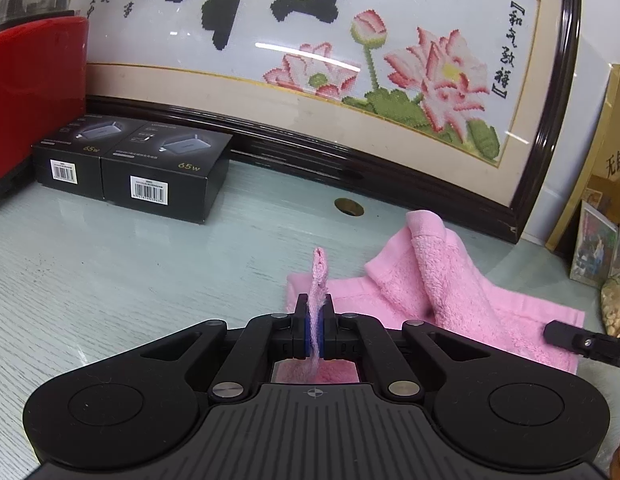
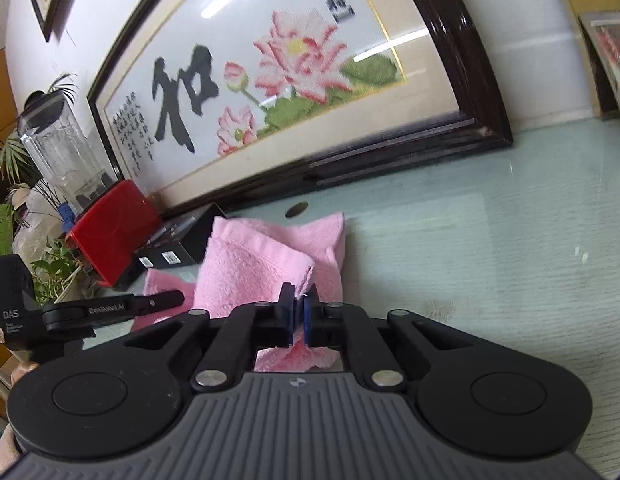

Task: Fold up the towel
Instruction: 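Close the right gripper on a towel corner while the left gripper grasps another corner, then lift the pink towel with both grippers, spreading it open in the air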

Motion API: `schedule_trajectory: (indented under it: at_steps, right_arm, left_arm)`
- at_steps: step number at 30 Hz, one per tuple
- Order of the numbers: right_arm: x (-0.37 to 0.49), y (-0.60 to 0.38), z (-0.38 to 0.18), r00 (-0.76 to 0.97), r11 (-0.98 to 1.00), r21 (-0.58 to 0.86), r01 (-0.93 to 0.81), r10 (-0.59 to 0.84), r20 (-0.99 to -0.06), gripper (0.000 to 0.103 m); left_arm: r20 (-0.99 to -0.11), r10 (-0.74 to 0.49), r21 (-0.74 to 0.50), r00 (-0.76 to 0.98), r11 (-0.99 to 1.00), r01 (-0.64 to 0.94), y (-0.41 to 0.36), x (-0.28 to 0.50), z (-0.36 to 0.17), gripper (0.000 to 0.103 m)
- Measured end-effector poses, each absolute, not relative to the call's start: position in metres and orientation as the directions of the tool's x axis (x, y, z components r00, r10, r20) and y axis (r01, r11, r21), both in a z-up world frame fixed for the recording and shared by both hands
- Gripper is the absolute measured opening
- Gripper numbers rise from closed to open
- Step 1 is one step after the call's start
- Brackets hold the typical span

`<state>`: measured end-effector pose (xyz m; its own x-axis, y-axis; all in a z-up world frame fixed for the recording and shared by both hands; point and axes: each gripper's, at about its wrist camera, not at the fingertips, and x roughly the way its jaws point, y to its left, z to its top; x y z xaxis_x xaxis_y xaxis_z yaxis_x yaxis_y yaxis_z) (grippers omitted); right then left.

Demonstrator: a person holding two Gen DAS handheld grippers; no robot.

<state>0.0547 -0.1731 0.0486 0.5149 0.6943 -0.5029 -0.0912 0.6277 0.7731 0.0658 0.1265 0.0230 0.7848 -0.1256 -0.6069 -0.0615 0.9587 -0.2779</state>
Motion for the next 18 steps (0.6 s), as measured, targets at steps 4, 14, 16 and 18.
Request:
schedule_trajectory:
  at_steps: [4, 14, 16, 18]
  right_arm:
    - [0.041, -0.193, 0.076, 0.653, 0.703, 0.709, -0.067, 0.568, -0.502, 0.004]
    - [-0.076, -0.209, 0.158, 0.906, 0.902, 0.432, 0.003, 0.18, -0.383, 0.005]
    - [-0.112, -0.21, 0.168, 0.921, 0.904, 0.428, -0.001, 0.168, -0.353, 0.005]
    - [-0.149, -0.211, 0.178, 0.938, 0.908, 0.419, -0.005, 0.149, -0.312, 0.005]
  left_arm:
    - [-0.584, -0.152, -0.335, 0.798, 0.94, -0.066, 0.13, 0.06, 0.028, 0.002]
    - [-0.443, -0.292, -0.441, 0.847, 0.894, 0.077, 0.103, 0.001, 0.063, 0.003]
    - [-0.438, -0.307, -0.443, 0.845, 0.891, 0.095, 0.097, -0.018, 0.064, 0.003]
    - [-0.429, -0.315, -0.438, 0.846, 0.892, 0.11, 0.092, -0.038, 0.066, 0.003]
